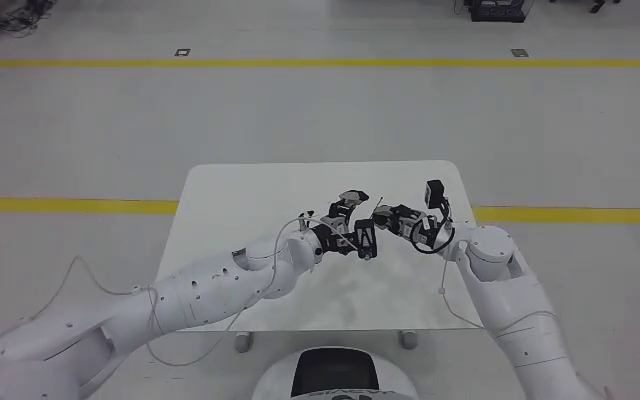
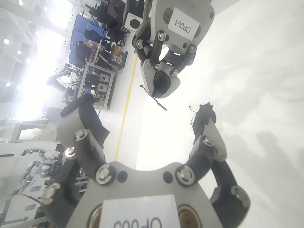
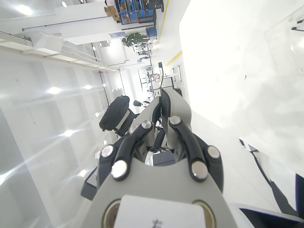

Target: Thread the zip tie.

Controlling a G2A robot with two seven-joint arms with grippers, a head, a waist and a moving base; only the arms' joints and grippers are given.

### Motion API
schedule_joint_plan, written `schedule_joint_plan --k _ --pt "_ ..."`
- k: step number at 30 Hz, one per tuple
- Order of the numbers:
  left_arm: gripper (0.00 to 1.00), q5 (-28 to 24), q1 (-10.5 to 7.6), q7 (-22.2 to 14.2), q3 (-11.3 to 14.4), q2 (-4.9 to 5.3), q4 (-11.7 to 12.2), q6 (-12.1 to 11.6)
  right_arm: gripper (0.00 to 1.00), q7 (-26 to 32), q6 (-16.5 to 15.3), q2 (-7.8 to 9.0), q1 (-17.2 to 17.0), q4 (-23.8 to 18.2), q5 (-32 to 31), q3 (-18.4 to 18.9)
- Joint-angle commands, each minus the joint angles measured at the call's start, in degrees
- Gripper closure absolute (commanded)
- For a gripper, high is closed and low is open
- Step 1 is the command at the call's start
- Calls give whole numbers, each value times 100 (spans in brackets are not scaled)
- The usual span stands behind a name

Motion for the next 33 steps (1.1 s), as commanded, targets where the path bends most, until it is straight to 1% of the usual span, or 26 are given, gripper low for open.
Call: schedule_joint_plan --k 1,4,9,10,11,13,14,15,18,24,30,32,33 --pt "0 0 40 29 -26 -4 15 9 100 1 1 0 0 0 -1 -1" --pt "0 0 66 108 -49 -18 65 -7 100 -101 -40 -6 -44 -31 32 -41" --pt "0 0 4 53 0 -39 102 10 100 -118 -25 3 -46 -31 81 -69" --pt "9 0 -2 41 0 -40 103 6 100 -124 -27 4 -46 -31 90 -72" --pt "14 0 -7 20 0 -42 102 -5 100 -132 -31 7 -49 -38 107 -72" --pt "29 0 -18 -38 0 -43 96 -48 100 -150 -36 12 -58 -53 125 -65" --pt "42 0 -18 -55 0 -44 89 -47 100 -165 -37 15 -65 -62 132 -60" --pt "52 0 -20 -67 0 -44 78 -42 100 -191 -39 18 -78 -84 143 -53" --pt "60 0 -40 -137 0 -38 40 -63 100 -228 -41 28 -118 -146 175 -34" --pt "69 0 -35 -146 0 -28 46 -91 100 -301 52 44 -142 -197 156 -54" --pt "71 0 -28 -141 0 -25 50 -97 100 -348 116 55 -114 -201 81 -128" --pt "73 0 -21 -145 0 -21 54 -86 100 -351 121 59 -110 -204 74 -144" --pt "72 0 -19 -150 0 -19 57 -78 100 -351 122 61 -108 -204 72 -148"
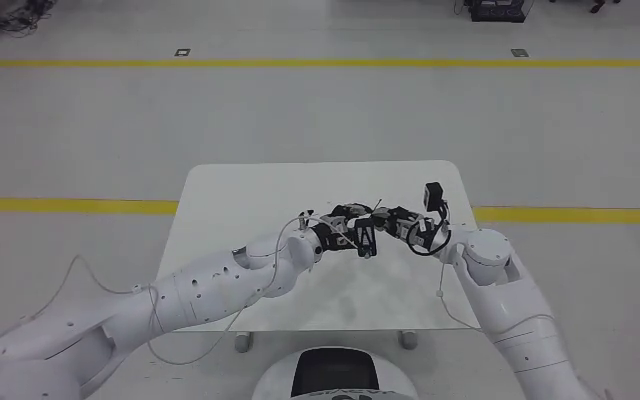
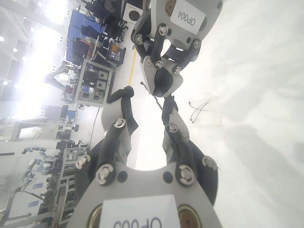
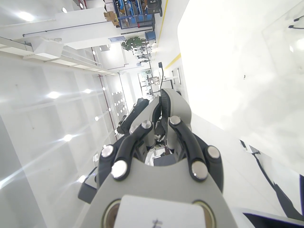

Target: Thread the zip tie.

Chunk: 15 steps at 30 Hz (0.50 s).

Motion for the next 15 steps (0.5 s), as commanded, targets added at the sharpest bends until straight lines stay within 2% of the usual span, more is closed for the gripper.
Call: schedule_joint_plan --k 1,6,15 --pt "73 0 4 -8 0 5 7 15 100 0 4 4 4 0 -5 -8" --pt "74 0 20 10 0 16 28 60 100 -7 35 17 23 14 -26 -34" --pt "80 0 11 20 0 8 34 -30 100 -34 -20 27 53 63 35 -70"
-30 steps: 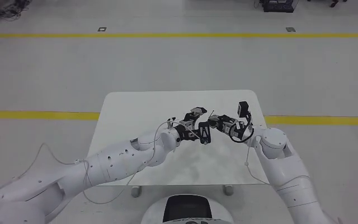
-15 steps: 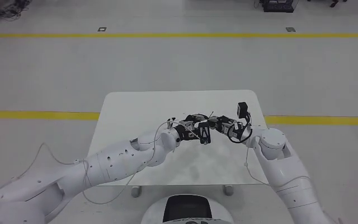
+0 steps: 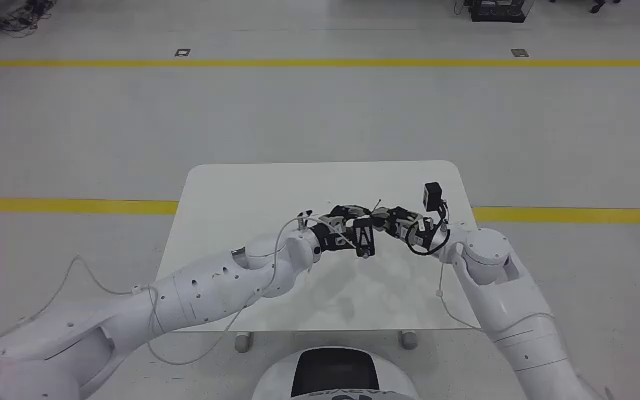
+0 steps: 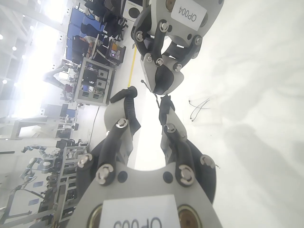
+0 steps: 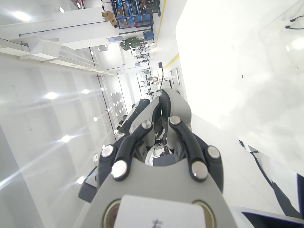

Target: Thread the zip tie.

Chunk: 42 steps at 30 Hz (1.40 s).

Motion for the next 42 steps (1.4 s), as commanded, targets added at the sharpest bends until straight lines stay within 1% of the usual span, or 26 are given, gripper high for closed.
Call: schedule_joint_plan --k 1,3,7,8,12,18,23,25,29,31,32,36,38,40,42 --pt "80 0 0 11 0 -3 -4 -28 100 -1 -29 2 1 9 20 -6" --pt "82 0 -2 20 0 -7 -2 -50 100 1 -44 5 4 17 28 -12" --pt "91 0 -14 30 0 -17 3 -93 100 5 -53 13 13 24 32 -29" --pt "92 0 -16 30 0 -20 2 -106 100 6 -64 14 14 25 38 -32" --pt "91 0 -19 29 0 -30 8 -146 100 -5 -111 19 11 28 65 -38" --pt "87 0 -25 34 0 -42 14 -188 100 -25 -148 28 11 33 94 -43" --pt "87 0 -25 33 0 -48 9 -221 100 -40 -161 35 9 30 110 -52" --pt "89 0 -27 37 0 -50 10 -232 100 -39 -167 38 4 20 111 -63" --pt "89 0 -31 49 0 -54 14 -246 100 -22 -196 46 -3 5 111 -76" --pt "91 0 -31 59 0 -57 19 -258 100 -12 -214 50 -7 1 118 -78" --pt "90 0 -31 61 0 -58 20 -263 100 -10 -221 51 -8 -1 119 -79" --pt "91 0 -32 63 0 -65 26 -281 100 -10 -235 59 -12 -6 123 -81" --pt "94 0 -30 59 0 -70 33 -294 100 -9 -244 64 -17 -13 127 -79" --pt "99 0 -28 55 0 -74 38 -298 100 -7 -248 68 -21 -18 127 -79" --pt "100 0 -28 51 0 -79 43 -297 100 -1 -251 72 -21 -24 126 -82"
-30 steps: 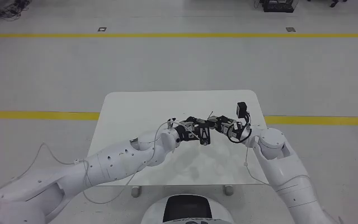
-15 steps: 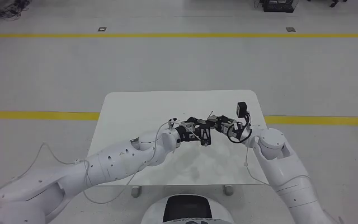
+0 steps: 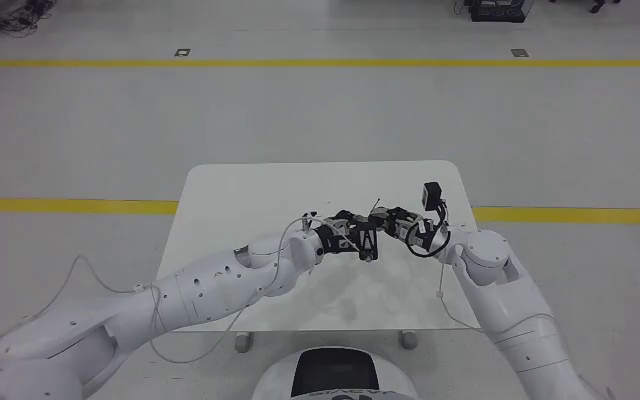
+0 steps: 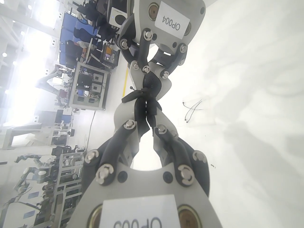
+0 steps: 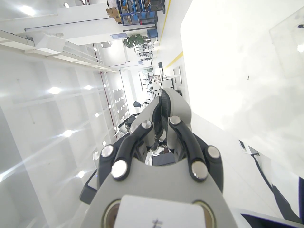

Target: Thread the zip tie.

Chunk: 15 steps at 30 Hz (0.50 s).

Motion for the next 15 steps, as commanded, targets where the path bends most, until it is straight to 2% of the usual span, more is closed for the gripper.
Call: schedule_joint_plan --k 1,6,7,8,9,15 --pt "100 0 1 -4 0 -4 5 3 100 3 -2 4 0 -4 -4 -3" --pt "100 0 1 -8 0 -9 25 -2 100 6 2 14 -4 -26 -10 -14" --pt "100 0 1 -2 0 -9 28 0 89 9 9 15 -3 -28 -18 -19" --pt "100 0 1 5 0 -7 31 3 62 6 14 17 -1 -27 -21 -23" --pt "100 0 1 13 0 -4 33 6 0 2 17 18 1 -27 -19 -27" --pt "100 0 24 143 0 35 37 107 0 -9 23 26 12 -22 -20 -44"
